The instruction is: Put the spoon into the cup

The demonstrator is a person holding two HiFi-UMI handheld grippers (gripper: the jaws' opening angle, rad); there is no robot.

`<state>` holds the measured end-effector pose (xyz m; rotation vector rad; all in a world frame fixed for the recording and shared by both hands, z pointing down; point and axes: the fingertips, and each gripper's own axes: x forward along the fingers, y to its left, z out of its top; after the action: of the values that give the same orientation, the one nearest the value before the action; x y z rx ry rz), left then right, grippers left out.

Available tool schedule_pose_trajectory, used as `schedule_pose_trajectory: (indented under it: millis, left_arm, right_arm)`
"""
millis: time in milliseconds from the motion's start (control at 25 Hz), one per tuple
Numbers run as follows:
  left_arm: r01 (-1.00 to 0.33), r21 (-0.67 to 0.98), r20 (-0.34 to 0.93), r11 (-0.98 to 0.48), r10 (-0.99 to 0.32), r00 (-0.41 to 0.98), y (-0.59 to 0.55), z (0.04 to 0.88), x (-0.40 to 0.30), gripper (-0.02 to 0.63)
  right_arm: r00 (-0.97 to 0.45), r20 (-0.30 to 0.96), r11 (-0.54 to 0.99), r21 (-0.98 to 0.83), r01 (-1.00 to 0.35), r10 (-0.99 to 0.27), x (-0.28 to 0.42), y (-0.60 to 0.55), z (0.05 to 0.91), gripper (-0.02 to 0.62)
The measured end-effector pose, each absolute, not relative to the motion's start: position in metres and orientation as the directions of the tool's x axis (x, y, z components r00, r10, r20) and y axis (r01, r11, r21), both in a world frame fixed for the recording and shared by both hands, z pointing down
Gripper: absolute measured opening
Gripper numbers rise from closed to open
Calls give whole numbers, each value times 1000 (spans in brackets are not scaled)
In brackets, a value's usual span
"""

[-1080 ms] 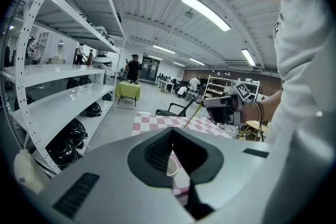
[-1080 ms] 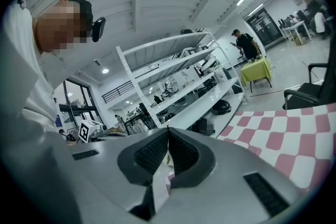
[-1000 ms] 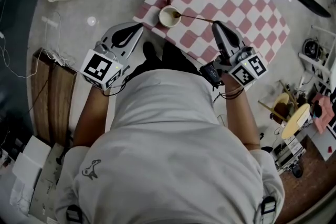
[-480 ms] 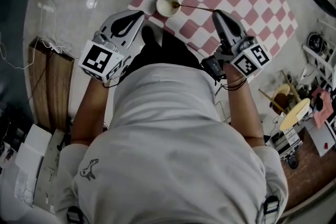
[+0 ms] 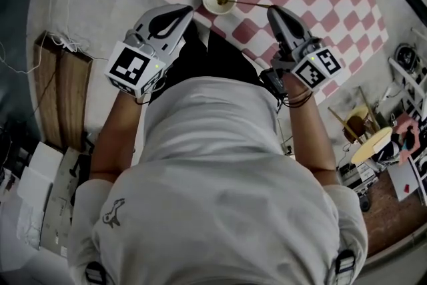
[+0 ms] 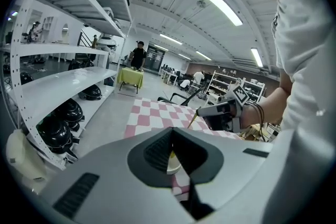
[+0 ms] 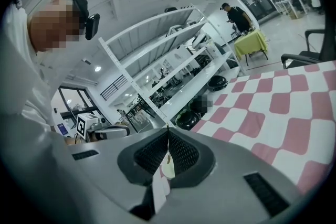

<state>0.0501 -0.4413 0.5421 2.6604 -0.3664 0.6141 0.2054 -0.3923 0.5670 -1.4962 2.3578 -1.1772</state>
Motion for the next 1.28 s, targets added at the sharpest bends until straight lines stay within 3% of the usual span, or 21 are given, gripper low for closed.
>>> schedule_pose_trajectory:
  millis: [1280]
  left_arm:
    - [-391,318,524,-864,-184,832,-447,580,47,14]
  right_arm:
    - [-573,329,175,-737,-653,-750,182,-419,638,35]
